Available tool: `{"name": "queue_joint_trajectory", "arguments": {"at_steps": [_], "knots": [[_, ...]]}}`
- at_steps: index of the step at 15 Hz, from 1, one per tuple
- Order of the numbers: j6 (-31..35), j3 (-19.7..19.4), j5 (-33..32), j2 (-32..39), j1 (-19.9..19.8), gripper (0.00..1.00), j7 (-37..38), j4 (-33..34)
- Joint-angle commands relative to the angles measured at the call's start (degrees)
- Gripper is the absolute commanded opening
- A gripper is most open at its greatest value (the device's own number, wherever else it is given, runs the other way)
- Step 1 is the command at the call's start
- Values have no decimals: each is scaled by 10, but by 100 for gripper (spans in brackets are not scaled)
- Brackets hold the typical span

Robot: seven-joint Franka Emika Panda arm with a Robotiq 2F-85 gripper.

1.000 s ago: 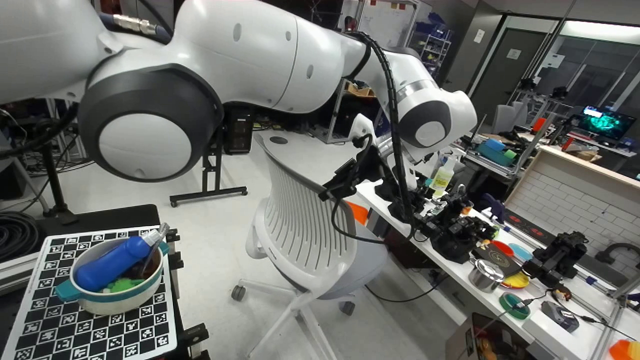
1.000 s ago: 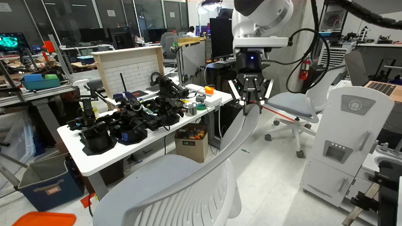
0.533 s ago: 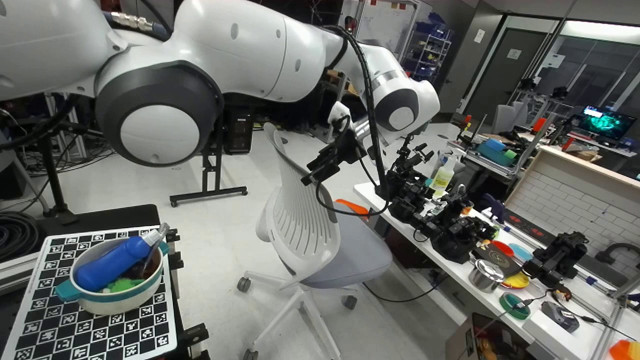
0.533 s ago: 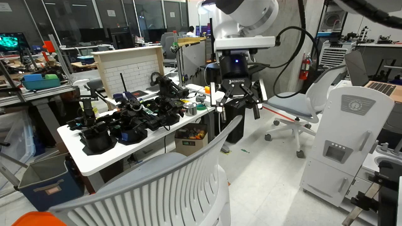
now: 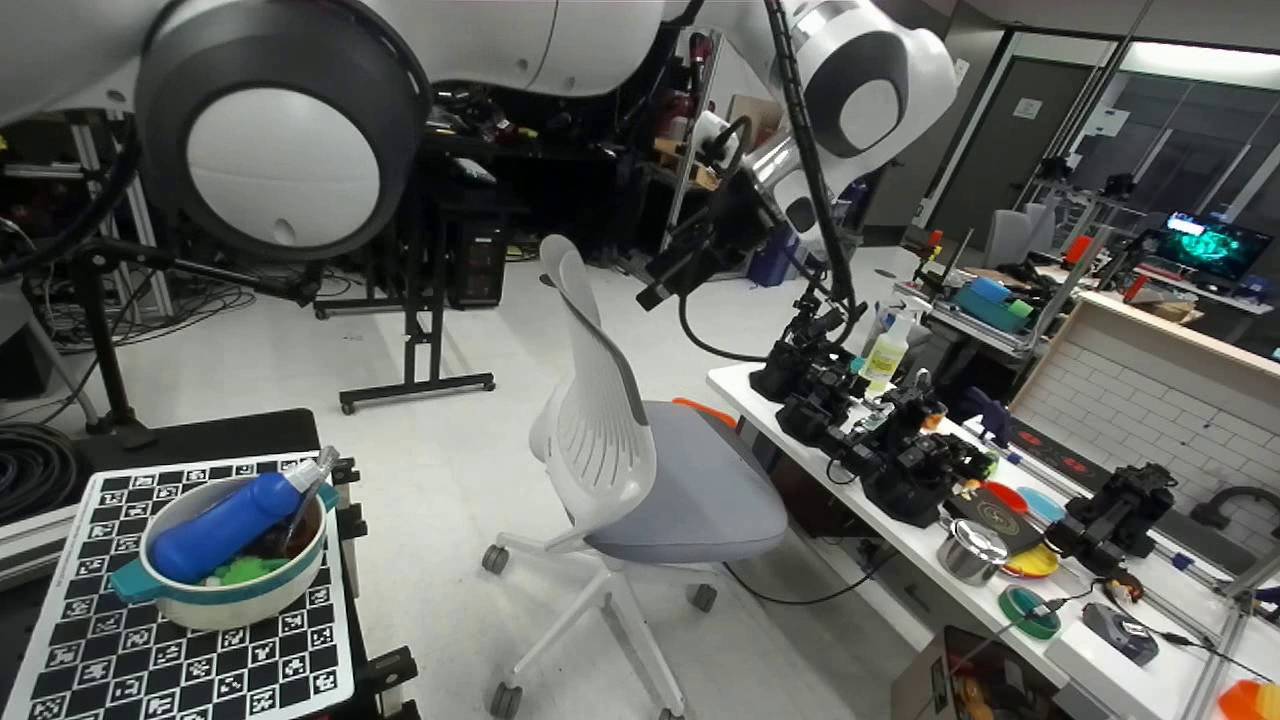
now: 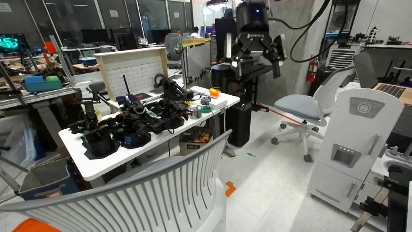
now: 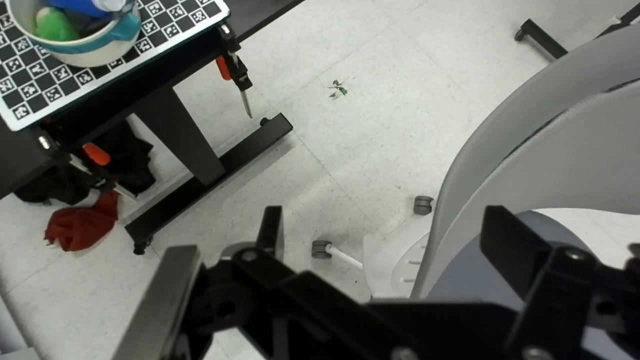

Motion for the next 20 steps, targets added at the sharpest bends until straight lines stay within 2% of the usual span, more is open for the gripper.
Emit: {"name": "queue_joint_trajectory", "arguments": {"at_steps": [1, 4, 12, 13, 14, 20], "knots": [[15, -13, -17, 5, -33, 100, -93, -8], [32, -20, -28, 61, -49, 100, -179, 27], [213, -20, -74, 170, -40, 100, -390, 21], [234, -17, -75, 179, -39, 75, -407, 21], [257, -16, -76, 187, -38, 74, -425, 21], [367, -5, -71, 204, -33, 29, -476, 15]]}}
